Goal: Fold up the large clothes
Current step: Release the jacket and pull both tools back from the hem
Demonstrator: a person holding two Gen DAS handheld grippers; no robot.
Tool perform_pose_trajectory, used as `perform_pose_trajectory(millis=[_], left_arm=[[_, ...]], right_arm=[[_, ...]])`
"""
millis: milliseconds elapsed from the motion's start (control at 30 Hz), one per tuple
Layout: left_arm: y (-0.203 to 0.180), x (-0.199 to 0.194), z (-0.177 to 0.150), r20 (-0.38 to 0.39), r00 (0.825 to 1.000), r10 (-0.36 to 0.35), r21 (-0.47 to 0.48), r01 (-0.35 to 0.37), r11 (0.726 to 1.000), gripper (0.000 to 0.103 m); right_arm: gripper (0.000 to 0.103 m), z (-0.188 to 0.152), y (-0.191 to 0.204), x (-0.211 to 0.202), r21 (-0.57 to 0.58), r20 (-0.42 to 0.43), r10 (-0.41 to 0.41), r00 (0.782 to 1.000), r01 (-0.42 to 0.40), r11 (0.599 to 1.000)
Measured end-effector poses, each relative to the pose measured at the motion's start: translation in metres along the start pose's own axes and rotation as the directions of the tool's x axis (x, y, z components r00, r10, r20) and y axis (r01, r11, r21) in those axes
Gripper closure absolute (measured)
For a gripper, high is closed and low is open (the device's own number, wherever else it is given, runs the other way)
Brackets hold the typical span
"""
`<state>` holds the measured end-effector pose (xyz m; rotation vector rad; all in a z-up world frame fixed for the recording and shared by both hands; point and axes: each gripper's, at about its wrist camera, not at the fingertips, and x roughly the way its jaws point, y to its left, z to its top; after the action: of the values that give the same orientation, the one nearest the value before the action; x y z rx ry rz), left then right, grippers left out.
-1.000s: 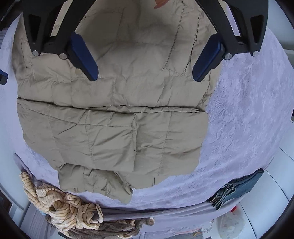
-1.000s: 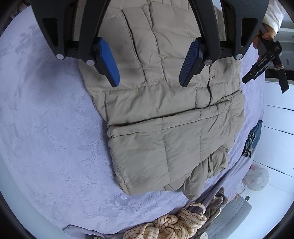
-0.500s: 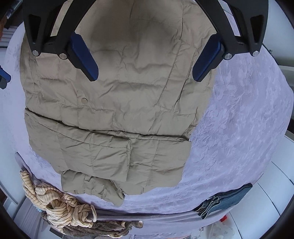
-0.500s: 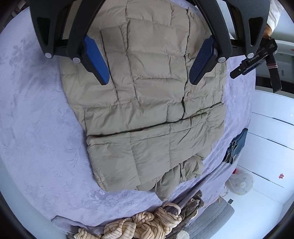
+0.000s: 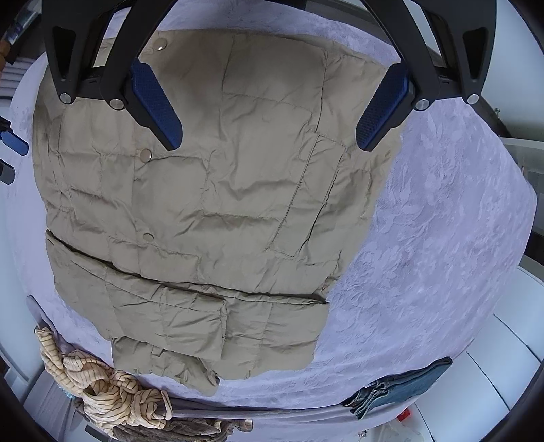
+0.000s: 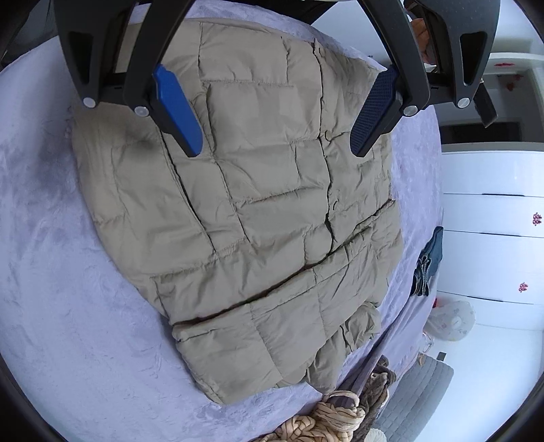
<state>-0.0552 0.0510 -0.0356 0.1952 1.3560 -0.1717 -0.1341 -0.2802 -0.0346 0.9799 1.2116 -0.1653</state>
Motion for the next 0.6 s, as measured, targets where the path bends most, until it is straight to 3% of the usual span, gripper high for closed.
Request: perform_pose_trajectory(millis=[300, 600], left_arm=[[0.030, 0.028, -0.038, -0.046, 0.998, -0.030, 0.028, 0.032, 0.999, 0.000], [0.080, 0.050, -0.089, -0.117, 0.990, -0.075, -0.006, 0.074, 0.997, 0.000]], right_arm=[[0.012, -0.056, -0.010, 0.022, 0.123, -0.033, -0.030, 0.999, 0.034, 0.992], [0.012, -0.123, -0.031, 0.028, 0.228, -0.038, -0.058, 0.998, 0.065, 0.971]])
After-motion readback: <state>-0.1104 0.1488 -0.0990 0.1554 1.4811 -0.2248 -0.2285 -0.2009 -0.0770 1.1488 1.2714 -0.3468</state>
